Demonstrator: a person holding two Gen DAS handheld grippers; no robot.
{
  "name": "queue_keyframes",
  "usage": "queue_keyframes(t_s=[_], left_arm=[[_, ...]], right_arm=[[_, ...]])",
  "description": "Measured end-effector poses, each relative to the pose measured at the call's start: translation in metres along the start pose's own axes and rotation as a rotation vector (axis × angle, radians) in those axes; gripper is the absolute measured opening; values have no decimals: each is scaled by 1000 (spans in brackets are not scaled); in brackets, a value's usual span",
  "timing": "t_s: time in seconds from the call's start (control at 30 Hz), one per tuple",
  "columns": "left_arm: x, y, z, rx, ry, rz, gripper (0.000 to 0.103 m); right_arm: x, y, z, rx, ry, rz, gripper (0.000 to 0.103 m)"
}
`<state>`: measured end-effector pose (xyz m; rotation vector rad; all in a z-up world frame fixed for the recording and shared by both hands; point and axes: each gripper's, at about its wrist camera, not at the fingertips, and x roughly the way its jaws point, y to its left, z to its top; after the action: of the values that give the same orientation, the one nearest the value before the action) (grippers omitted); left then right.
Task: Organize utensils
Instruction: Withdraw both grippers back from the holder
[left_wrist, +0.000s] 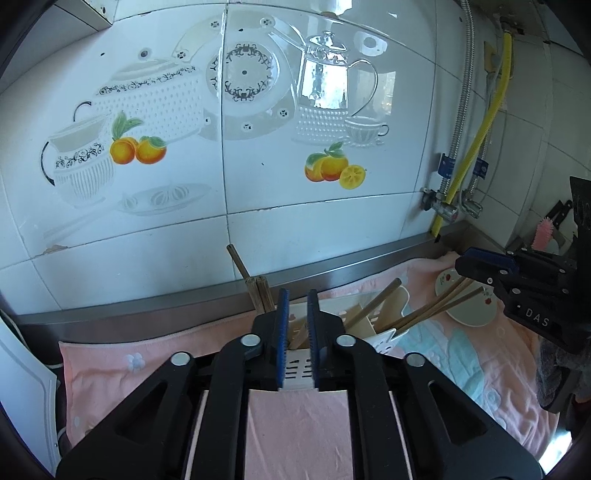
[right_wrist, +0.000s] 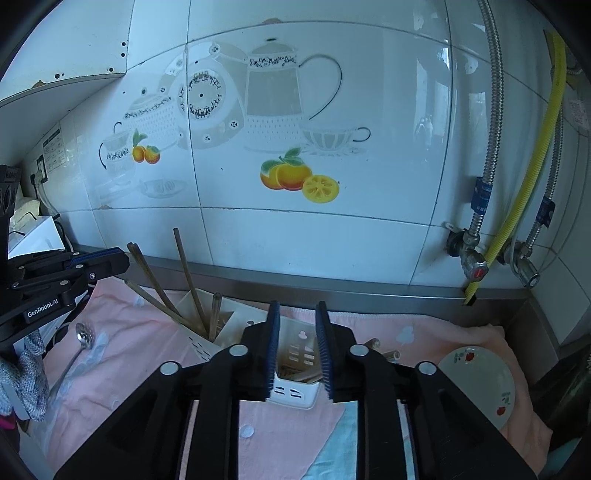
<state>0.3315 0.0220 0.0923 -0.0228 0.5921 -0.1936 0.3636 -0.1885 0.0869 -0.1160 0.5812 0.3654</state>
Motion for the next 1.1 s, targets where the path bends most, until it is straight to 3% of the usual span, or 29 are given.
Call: queue_keyframes(t_s=[0.23,0.43,0.5,0.8,0.87,1.1], left_arm=[[-16,5,-9,-17,-11,13,28],[-34,5,-19,-26,-27,24,51],[-39,4,-23,-32,-32,33,63],[-64,0,-47,-26,-65,59,94],[-71,0,-54,-34,-77,64,98],[-90,-2,-74,-62,-89,59,98]], right_arm=[[-15,0,-6,11,-17,-3,37],[-30,2,-15,9,-23,-7,48],[-34,3,-18,3,-24,-10,53],[-61,10,-41,-8,-54,-30,76],[-67,11,-47,-7,-57,-34,81],[-84,18,-74,-6,-63,-61,87]])
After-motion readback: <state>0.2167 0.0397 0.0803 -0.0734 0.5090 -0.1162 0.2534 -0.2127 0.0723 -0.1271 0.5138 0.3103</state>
